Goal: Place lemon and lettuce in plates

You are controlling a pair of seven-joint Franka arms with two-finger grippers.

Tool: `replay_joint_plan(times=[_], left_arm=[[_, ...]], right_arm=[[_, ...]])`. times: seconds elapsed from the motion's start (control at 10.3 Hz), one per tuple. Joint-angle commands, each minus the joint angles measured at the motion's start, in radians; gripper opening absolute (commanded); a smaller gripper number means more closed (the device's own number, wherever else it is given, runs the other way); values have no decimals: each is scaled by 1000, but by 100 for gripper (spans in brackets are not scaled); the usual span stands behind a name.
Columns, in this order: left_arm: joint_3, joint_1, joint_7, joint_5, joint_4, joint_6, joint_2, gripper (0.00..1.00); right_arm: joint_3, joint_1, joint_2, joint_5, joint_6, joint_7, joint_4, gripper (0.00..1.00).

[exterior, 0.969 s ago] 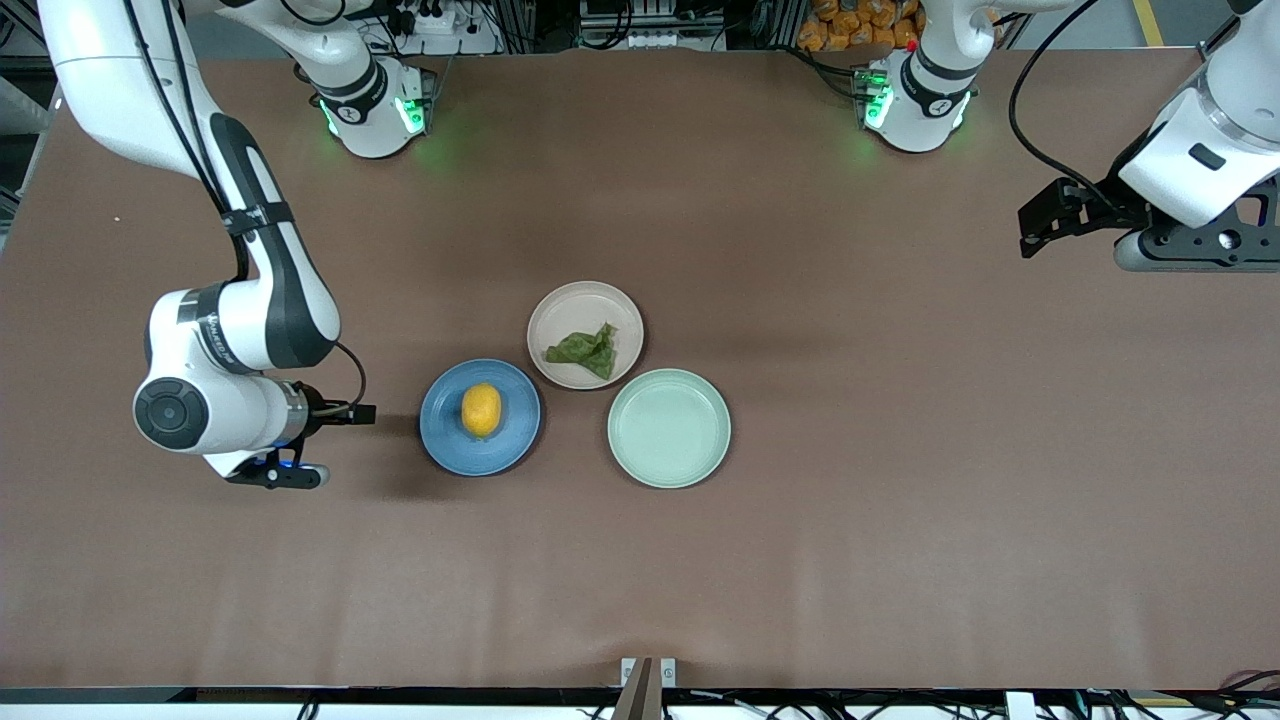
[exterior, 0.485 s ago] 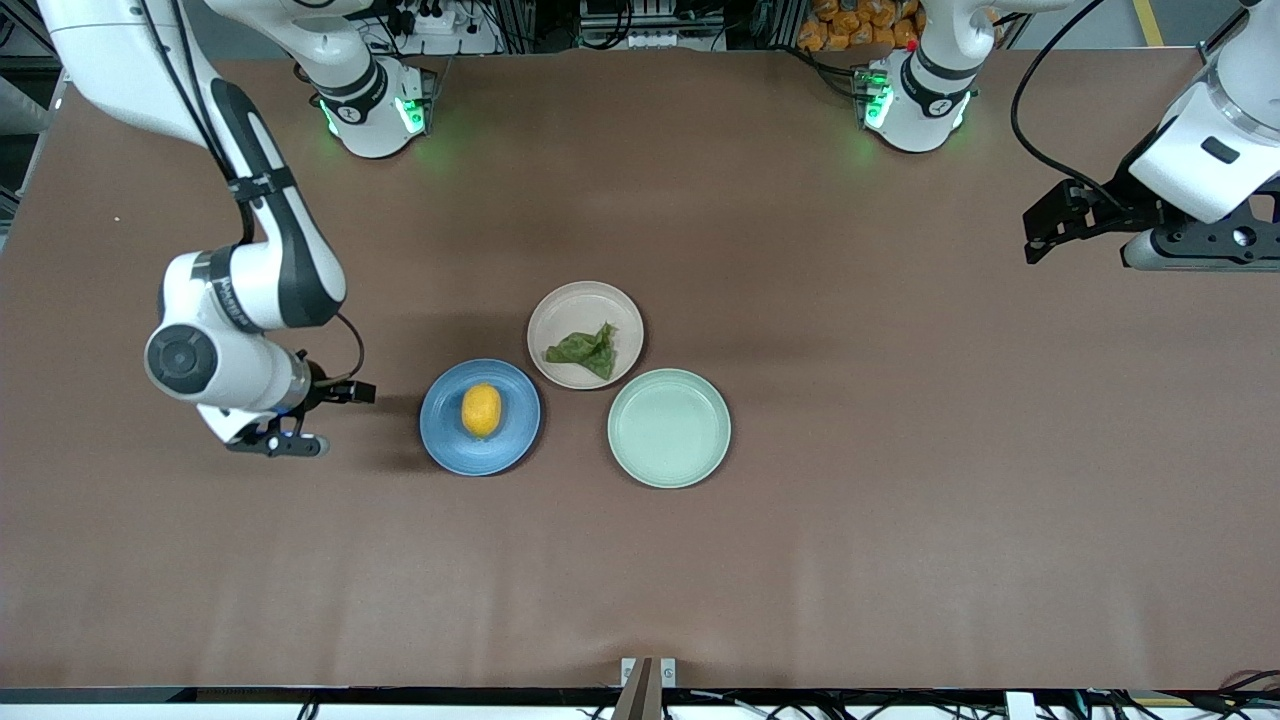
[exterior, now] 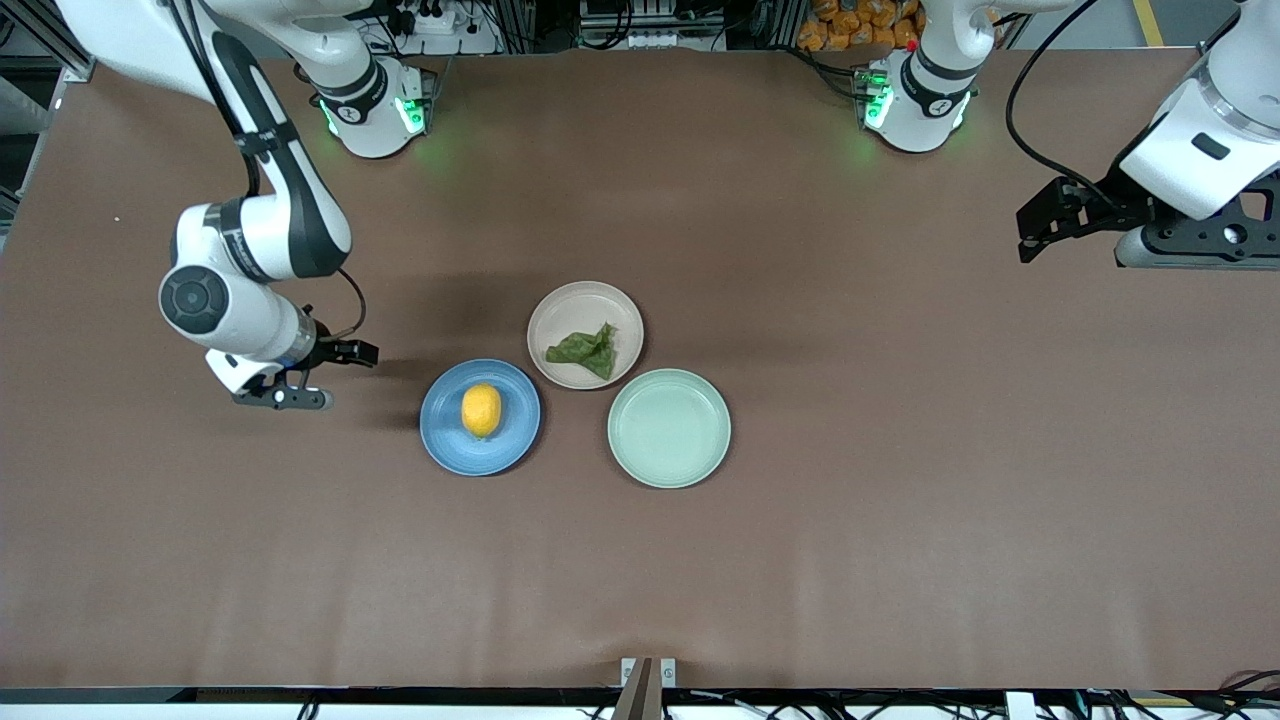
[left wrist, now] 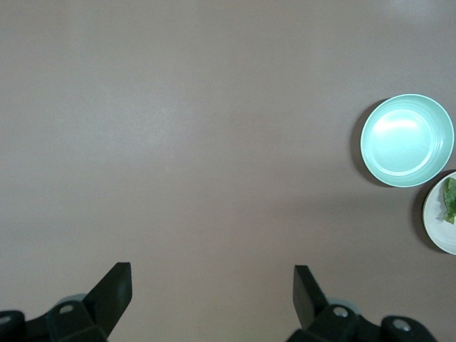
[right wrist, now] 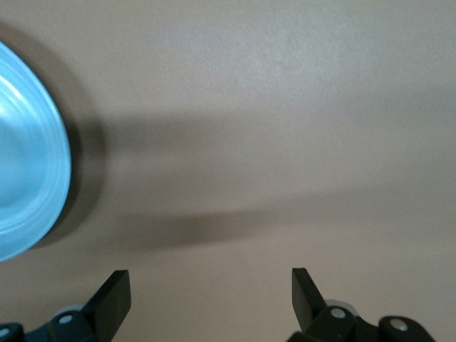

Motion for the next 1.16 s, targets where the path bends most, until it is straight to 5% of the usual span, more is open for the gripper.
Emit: replay_joint_plan(times=[0.0, 1.07], left_arm=[[-5, -4, 28, 6, 6, -5, -3, 100], [-19, -1, 17, 6, 8, -10, -4, 100]], right_arm=[[13, -36, -87, -20, 26, -4, -91, 100], [13, -112, -216, -20, -13, -4, -122, 100]])
